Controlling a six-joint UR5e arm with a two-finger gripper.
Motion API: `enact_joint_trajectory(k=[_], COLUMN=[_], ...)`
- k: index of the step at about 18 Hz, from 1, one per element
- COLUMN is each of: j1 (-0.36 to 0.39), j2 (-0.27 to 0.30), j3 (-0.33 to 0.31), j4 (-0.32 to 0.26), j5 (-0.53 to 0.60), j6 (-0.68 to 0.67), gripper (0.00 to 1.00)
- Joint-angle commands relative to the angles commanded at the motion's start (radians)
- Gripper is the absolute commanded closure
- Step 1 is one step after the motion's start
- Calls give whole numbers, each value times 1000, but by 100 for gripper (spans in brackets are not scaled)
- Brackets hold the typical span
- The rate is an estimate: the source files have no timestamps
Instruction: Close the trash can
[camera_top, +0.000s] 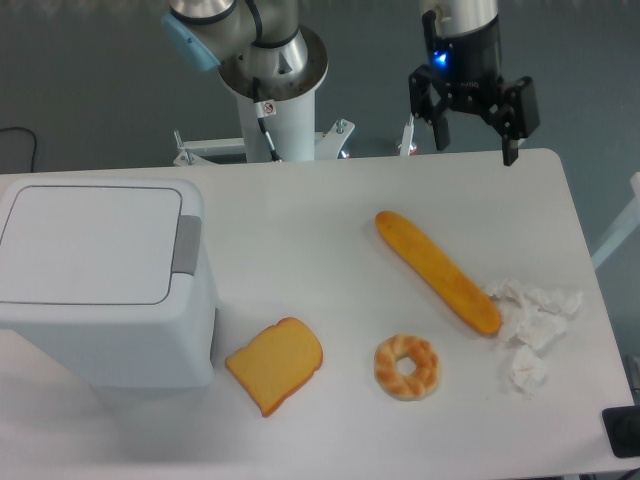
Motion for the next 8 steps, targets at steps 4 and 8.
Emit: enact_joint_trajectory(k=[4,8], j1=[52,86], j2=[25,34], j3=[2,2], j4=[-95,-120], j5=[-67,-118], j6=[45,75], gripper=[0,0])
